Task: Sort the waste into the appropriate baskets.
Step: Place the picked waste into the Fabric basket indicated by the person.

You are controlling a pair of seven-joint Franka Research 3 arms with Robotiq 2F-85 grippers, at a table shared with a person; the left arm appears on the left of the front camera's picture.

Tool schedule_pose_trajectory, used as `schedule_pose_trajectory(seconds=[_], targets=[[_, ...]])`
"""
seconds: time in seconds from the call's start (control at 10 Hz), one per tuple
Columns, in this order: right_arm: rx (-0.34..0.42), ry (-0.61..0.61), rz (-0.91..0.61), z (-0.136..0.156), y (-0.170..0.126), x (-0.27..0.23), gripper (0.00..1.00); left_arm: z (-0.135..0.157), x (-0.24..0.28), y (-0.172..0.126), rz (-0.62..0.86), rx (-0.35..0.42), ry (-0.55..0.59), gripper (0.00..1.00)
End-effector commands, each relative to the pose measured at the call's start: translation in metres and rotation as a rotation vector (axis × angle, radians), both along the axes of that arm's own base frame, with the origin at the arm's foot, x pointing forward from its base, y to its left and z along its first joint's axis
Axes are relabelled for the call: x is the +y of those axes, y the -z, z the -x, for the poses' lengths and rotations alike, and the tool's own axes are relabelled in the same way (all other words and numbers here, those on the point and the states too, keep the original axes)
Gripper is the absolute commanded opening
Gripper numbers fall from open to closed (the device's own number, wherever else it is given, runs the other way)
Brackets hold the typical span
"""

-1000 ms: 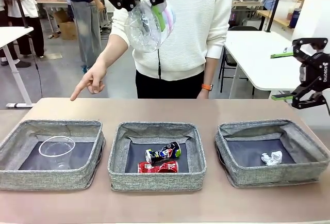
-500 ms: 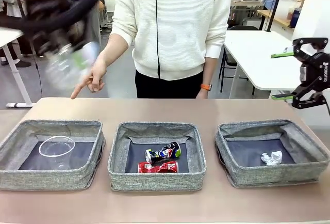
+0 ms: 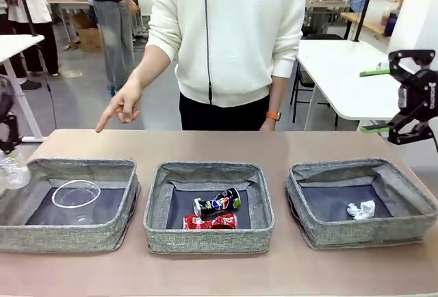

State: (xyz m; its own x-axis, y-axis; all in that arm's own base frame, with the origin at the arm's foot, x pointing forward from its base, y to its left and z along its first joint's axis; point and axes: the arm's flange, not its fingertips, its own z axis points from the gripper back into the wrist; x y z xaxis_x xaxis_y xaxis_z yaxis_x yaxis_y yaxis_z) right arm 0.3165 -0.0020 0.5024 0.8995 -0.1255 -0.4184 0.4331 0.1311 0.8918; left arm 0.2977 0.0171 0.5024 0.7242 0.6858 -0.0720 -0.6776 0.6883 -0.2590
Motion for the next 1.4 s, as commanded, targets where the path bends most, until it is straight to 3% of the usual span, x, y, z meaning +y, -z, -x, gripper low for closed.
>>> schedule_pose_trajectory(seconds=[0.0, 0.4, 0.5, 0.6, 0.7, 1.3], targets=[[-0.011, 0.000, -0.014, -0.001, -0.003, 0.001, 1.00, -0.015, -0.034, -0.006, 0.045, -0.042, -0.114, 0.22], [-0.011, 0.000, -0.014, -0.001, -0.003, 0.001, 1.00, -0.022, -0.043, -0.005, 0.061, -0.060, -0.122, 0.22], [-0.011, 0.000, -0.014, -0.001, -0.003, 0.001, 1.00, -0.022, -0.044, -0.006, 0.069, -0.079, -0.107, 0.72], [-0.011, 0.000, -0.014, -0.001, -0.003, 0.001, 1.00, -0.021, -0.045, -0.009, 0.070, -0.092, -0.098, 0.79], [-0.011, 0.000, -0.014, -0.001, -0.003, 0.001, 1.00, -0.021, -0.046, -0.012, 0.063, -0.103, -0.095, 1.00], [-0.011, 0.000, -0.014, -0.001, -0.003, 0.001, 1.00, -0.015, -0.045, -0.020, 0.110, -0.142, -0.091, 1.00]])
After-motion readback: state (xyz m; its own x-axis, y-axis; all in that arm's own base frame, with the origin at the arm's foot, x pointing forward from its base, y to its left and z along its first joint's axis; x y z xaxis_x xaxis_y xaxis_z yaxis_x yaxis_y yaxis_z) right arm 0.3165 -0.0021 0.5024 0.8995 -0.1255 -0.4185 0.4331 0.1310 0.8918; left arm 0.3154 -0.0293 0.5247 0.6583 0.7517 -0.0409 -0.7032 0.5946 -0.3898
